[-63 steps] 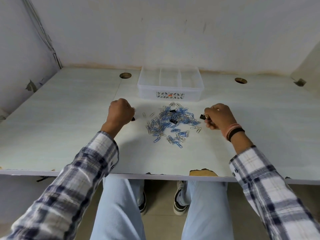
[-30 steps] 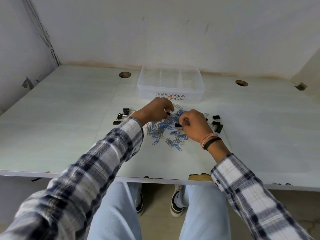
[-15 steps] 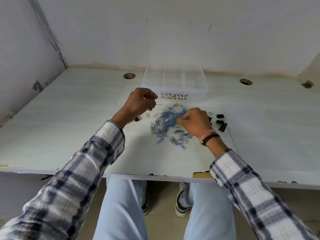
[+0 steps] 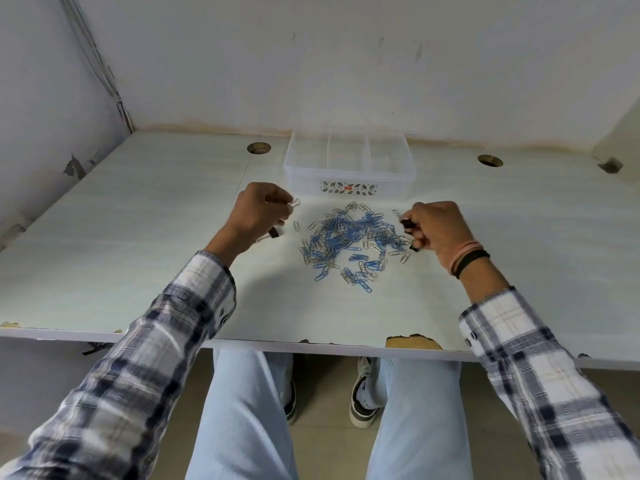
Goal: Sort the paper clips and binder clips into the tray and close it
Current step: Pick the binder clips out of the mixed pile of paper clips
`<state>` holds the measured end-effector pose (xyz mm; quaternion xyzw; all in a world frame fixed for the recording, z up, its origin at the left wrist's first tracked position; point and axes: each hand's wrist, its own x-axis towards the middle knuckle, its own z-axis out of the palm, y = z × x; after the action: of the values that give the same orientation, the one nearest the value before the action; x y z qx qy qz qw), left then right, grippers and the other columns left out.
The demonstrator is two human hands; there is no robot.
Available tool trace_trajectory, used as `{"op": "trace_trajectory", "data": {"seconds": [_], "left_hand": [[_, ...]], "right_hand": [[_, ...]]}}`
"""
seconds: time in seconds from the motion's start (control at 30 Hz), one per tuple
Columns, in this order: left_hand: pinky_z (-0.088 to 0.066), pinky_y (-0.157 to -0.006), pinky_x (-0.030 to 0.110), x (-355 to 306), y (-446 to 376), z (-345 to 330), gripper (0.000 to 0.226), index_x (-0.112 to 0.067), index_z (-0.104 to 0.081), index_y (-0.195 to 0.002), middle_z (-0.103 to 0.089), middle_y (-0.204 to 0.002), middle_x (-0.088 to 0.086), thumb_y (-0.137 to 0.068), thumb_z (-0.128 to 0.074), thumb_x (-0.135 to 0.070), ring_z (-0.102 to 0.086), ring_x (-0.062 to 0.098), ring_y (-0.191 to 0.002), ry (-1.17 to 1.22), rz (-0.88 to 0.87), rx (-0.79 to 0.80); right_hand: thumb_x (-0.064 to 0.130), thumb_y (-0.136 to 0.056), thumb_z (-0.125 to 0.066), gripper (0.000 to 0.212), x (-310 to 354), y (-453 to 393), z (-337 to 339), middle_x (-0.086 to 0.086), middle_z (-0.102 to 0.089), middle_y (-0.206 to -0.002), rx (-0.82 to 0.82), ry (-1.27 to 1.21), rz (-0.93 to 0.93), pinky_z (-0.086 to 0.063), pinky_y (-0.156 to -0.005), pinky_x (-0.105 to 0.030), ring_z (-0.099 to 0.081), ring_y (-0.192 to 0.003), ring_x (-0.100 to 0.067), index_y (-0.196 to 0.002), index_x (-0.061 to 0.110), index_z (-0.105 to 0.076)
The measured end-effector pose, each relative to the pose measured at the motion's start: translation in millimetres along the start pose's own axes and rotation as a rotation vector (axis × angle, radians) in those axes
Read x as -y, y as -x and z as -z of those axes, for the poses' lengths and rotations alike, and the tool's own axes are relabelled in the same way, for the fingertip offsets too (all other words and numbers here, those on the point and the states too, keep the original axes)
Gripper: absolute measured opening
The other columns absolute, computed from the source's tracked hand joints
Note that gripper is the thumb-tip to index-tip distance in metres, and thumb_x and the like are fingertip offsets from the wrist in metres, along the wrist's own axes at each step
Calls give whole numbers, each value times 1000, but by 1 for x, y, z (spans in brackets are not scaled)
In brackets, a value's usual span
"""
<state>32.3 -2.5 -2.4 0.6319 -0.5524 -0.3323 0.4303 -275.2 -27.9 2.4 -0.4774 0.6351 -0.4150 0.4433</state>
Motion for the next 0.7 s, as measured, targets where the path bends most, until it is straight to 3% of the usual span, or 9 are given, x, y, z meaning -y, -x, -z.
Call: {"op": "trace_trajectory", "data": {"seconds": [0.07, 0.17, 0.23, 0.27, 0.33, 0.43, 0.57, 0.63, 0.7], "left_hand": [[-57, -71, 32, 6, -2, 4, 17, -3, -75, -100, -72, -91, 9, -85, -69, -1, -68, 27, -80, -247, -45, -121], [-60, -75, 39, 16, -4, 10, 22, -5, -76, -101, -70, -97, 11, -85, -62, 1, -66, 30, -86, -434, -20, -186], [-60, -78, 41, 21, -4, 12, 25, -9, -76, -98, -72, -102, 14, -82, -58, 0, -67, 35, -89, -503, 27, -193], [-59, -80, 43, 22, -3, 12, 26, -10, -76, -96, -72, -102, 15, -81, -57, -2, -67, 37, -90, -532, 50, -186], [-55, -87, 47, 24, -2, 9, 26, -13, -75, -98, -69, -105, 15, -81, -58, -4, -63, 39, -97, -628, 68, -173], [-49, -89, 46, 23, 1, 1, 26, -10, -73, -111, -64, -111, 16, -86, -64, -7, -59, 39, -105, -723, -99, -150], [-47, -75, 20, 0, 6, -14, 23, -12, -74, -113, -69, -108, 5, -90, -75, -17, -63, 17, -87, -586, -266, 155], [-49, -77, 21, -5, 7, -23, 23, -14, -74, -113, -71, -110, 4, -90, -75, -17, -64, 16, -87, -554, -291, 206], [-53, -81, 25, -5, 10, -26, 24, -15, -74, -113, -71, -112, 4, -89, -76, -17, -66, 18, -90, -531, -290, 217]], "right_hand": [[17, -80, -51, 28, -2, -8, 17, -15, -58, -62, -150, 197, 95, -42, -51, -29, -46, -47, -24, -72, -5, -65], [9, -83, -51, 38, -8, -15, 39, -9, -32, -47, -218, 557, 240, -30, -50, -28, -31, -47, -25, -49, 6, -36], [3, -85, -50, 39, -15, -21, 49, -13, -37, -47, -219, 650, 232, -39, -54, -30, -37, -48, -30, -48, 7, -38], [3, -85, -51, 34, -20, -25, 53, -20, -50, -53, -216, 682, 229, -49, -61, -32, -48, -53, -36, -51, 0, -49], [5, -87, -56, 20, -27, -29, 55, -29, -68, -86, -190, 771, 221, -56, -81, -43, -64, -84, -44, -82, -9, -69], [14, -91, -60, 29, -32, -25, 50, -23, -58, -119, -122, 905, 308, -46, -95, -43, -52, -115, -43, -119, 7, -65], [14, -93, -61, 33, -28, -22, 36, -15, -56, -114, 207, 980, 461, -46, -99, -41, -54, -108, -33, -125, 20, -67], [11, -94, -57, 33, -29, -23, 31, -14, -57, -114, 303, 1063, 459, -45, -101, -43, -54, -109, -33, -124, 21, -68], [8, -93, -55, 32, -32, -26, 33, -14, -60, -112, 272, 1102, 469, -45, -100, -42, -55, -108, -36, -118, 19, -71]]}}
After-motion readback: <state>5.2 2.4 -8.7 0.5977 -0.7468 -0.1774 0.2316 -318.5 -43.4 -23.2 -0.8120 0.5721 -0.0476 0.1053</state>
